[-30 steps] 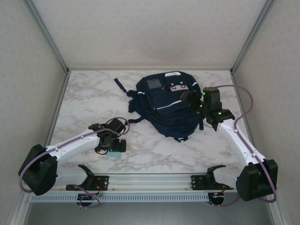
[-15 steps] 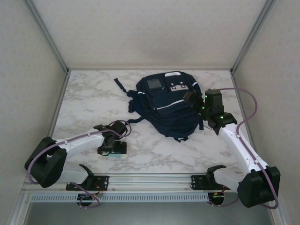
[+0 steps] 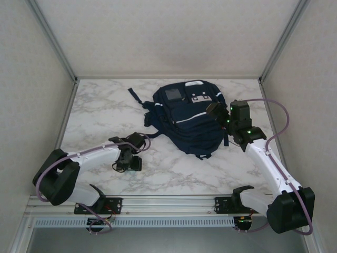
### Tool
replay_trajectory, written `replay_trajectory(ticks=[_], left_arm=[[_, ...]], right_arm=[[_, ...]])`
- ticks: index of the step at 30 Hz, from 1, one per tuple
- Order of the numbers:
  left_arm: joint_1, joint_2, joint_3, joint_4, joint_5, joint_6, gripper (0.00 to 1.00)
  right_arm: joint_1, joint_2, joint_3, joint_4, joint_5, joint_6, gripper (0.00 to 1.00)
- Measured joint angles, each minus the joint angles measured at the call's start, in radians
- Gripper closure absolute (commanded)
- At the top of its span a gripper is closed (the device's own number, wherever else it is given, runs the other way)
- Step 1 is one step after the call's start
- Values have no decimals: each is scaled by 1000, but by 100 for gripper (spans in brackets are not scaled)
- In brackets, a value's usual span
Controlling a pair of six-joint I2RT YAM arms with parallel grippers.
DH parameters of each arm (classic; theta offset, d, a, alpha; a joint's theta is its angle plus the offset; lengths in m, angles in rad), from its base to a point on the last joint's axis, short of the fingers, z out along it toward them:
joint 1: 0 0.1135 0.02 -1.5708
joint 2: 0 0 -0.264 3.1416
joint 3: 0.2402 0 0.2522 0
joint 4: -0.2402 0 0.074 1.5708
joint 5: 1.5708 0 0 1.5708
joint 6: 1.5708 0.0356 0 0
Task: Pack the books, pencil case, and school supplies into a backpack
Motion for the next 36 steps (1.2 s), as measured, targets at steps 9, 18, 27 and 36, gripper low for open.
replay_trajectory(ticks=[9, 18, 27, 36], left_arm=[[2, 74, 332, 24, 39, 86, 29], [-74, 194, 526, 65, 174, 364, 30], [-152, 167, 513, 171, 121, 570, 31], [-183, 144, 486, 349, 2, 657, 30]], right_arm=[[9, 38, 0, 23, -142, -58, 5], [11, 174, 119, -60, -430, -180, 24], [13, 256, 211, -146, -649, -237, 42], [26, 277, 209, -168, -746, -228, 43]])
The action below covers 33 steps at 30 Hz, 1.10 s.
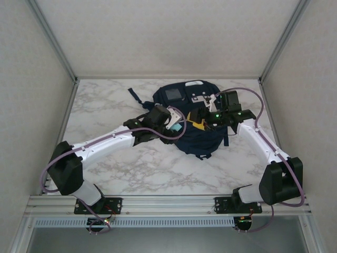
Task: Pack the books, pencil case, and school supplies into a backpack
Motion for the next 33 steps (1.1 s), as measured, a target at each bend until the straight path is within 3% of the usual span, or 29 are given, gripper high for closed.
replay_trajectory(ticks=[12, 26, 33], left_arm=[[-16, 74, 71, -17, 15, 0, 29], [-1, 98, 105, -91, 143, -93, 29], [8, 97, 105, 8, 208, -137, 29]], right_arm=[[23, 1, -45, 85, 4, 29, 42], [18, -11, -130, 222, -27, 34, 43], [22, -49, -164, 243, -49, 43, 43]])
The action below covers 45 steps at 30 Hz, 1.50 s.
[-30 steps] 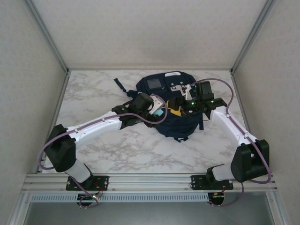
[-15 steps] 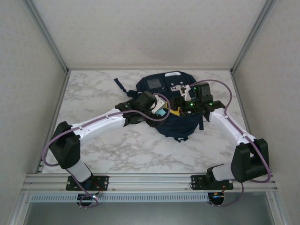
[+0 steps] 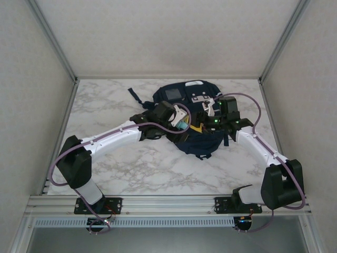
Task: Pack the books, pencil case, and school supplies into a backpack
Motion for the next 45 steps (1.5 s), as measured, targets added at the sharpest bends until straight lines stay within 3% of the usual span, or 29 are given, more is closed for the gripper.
replay_trajectory(ticks=[5, 15, 17, 18, 20, 26, 34, 45], left_arm=[[0, -3, 0, 68, 42, -23, 29], [0, -3, 0, 92, 81, -38, 27], [0, -3, 0, 95, 81, -41, 19], [0, -3, 0, 95, 81, -43, 2], [1, -3, 0, 98, 80, -45, 0], [7, -14, 0, 92, 39, -47, 0], [54, -22, 19, 29, -57, 13, 0], [52, 283, 315, -16, -85, 97, 7]], right_arm=[[12, -30, -19, 14, -20, 4, 45], [11, -66, -26, 32, -19, -2, 81], [11, -69, -26, 30, -14, 0, 87], [11, -69, -26, 30, -11, -1, 89], [10, -69, -26, 24, -1, 0, 94], [-18, -69, -26, -17, 37, -5, 98], [-189, -89, -47, -113, 171, 1, 99], [-351, -270, -25, -290, 439, -25, 97]])
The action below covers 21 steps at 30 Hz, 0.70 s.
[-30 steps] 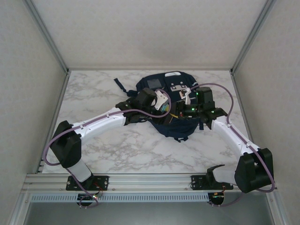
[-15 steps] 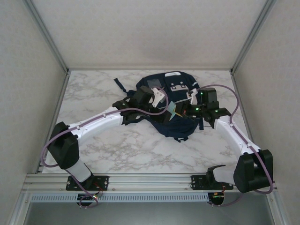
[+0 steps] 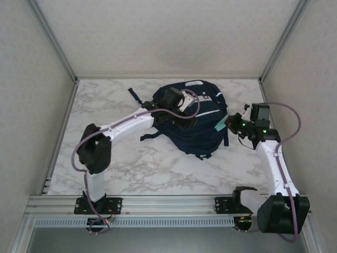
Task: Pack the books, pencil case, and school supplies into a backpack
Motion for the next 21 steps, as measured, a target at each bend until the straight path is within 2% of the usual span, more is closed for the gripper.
replay_trajectory(ticks=[4, 9, 15, 21], left_arm=[[-11, 93, 73, -35, 7, 33, 6], [-36, 137, 132, -93, 8, 74, 6], [-54, 180, 187, -122, 8, 103, 16], [-61, 205, 208, -156, 15, 108, 17]], right_arm=[[-21, -35, 6, -42, 40, -21, 97], [-38, -53, 5, -66, 61, -27, 98], [-42, -65, -2, -68, 58, -26, 98], [-43, -79, -2, -73, 58, -27, 98]])
